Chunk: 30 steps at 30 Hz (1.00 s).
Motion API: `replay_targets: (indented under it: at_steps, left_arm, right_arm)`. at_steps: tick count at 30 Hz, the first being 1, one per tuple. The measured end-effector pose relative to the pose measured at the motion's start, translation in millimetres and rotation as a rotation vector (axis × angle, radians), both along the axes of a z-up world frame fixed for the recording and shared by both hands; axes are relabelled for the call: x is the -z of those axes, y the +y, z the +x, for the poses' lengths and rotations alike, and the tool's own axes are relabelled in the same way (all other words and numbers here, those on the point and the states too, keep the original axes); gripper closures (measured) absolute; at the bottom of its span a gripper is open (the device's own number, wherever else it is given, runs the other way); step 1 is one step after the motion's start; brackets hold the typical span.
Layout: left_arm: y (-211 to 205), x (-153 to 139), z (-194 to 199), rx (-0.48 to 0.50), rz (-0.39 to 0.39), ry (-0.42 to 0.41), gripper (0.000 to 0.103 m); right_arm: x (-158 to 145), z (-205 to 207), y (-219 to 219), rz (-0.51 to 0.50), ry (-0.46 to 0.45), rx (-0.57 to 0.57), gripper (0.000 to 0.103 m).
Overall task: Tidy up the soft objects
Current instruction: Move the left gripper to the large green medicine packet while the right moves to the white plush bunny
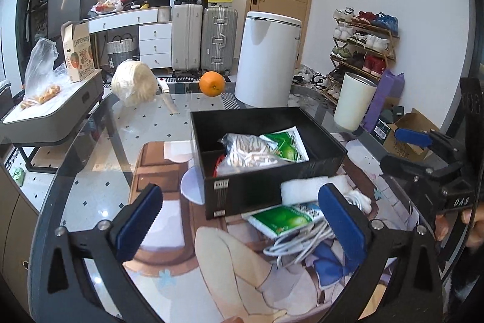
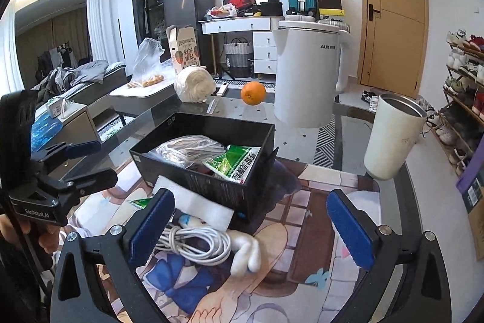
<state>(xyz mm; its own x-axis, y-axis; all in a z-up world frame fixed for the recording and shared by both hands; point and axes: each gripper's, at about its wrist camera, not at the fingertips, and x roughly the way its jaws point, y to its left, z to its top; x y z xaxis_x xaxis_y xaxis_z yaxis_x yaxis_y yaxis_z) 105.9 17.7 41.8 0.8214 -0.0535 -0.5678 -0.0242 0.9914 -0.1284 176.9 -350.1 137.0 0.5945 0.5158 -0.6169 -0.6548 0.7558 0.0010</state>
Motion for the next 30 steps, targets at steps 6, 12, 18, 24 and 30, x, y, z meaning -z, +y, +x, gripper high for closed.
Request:
replay_targets:
  at_steps: [6,12,18,24,30]
  left_arm:
    - [1,11,-8,-0.017,-0.009,0.011,0.0]
    - [-7,20,-7,0.008,0.012,0.034,0.0]
    - [-11,28,-3,0.012,0.028,0.055,0.0]
    - [-15,36,1,0.026,0.035,0.088,0.0]
    - [-17,39,1,0.041,0.016,0.102,0.0]
  right_arm:
    - [5,0,-3,-0.01,0.023,-0.003,0.001]
    - [14,7,-10,-0.031,0.068,0.019,0.001]
    - [28,14,-10,-0.055,0.119,0.03,0.001]
    - [38,19,-13,-0.112,0.139,0.042,0.001]
    - [45,25,-26,-0.13,0.159,0.052,0.001]
